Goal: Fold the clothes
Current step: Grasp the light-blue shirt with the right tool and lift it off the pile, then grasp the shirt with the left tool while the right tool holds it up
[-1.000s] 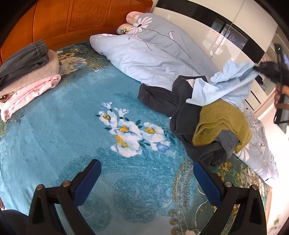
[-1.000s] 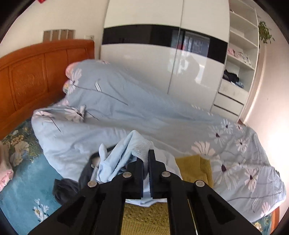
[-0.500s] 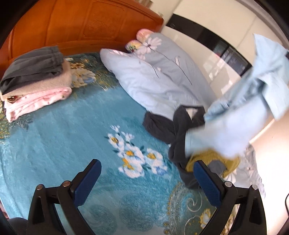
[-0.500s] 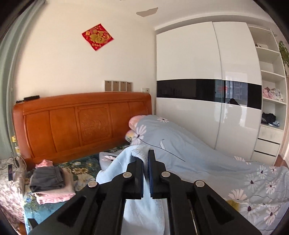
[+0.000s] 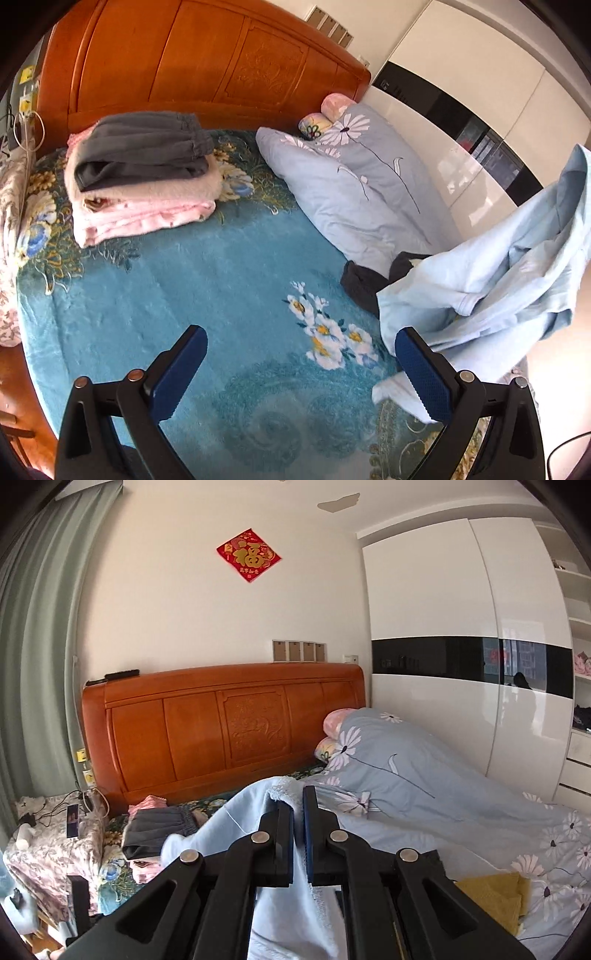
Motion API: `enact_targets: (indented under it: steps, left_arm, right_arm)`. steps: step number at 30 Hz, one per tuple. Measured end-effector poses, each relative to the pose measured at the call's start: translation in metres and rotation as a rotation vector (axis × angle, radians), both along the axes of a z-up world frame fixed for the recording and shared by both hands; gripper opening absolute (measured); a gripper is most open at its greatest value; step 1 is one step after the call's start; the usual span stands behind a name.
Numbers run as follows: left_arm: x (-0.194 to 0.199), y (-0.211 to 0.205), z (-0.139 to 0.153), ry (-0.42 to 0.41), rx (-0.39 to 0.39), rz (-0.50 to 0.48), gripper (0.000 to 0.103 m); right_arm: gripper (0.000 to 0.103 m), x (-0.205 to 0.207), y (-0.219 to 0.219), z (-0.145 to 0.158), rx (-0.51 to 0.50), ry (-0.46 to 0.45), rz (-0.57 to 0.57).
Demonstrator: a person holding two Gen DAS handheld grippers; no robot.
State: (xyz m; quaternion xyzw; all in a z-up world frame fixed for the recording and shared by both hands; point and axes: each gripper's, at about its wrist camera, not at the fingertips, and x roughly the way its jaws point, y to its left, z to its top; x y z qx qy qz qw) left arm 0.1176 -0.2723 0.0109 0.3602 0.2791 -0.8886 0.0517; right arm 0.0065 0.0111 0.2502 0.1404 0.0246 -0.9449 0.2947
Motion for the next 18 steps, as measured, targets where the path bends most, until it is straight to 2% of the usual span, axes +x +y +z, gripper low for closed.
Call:
enact_targets:
  steps: [5,10,15,18]
  left_arm:
    - [-0.012,0.011,-0.02,-0.051,0.063,-0.067,0.103]
    - [-0.049,0.014,-0.033,-0.068,0.168,-0.159,0.102]
    - [-0.093,0.014,-0.05,-0.063,0.38,-0.278,0.102]
    - [-0.107,0.021,-0.074,-0.088,0.605,-0.318,0.101]
  right_arm:
    - [0.004,0.013,-0.013,0.002,0.027,-0.027,0.001]
    - [0.004,0.02,-0.006,0.016,0.015,-0.042,-0.019]
    - [0.004,0.03,0.009,0.033,-0.041,-0.075,-0.033]
    - [0.004,0.038,0.017,0.042,-0.091,-0.102,-0.031]
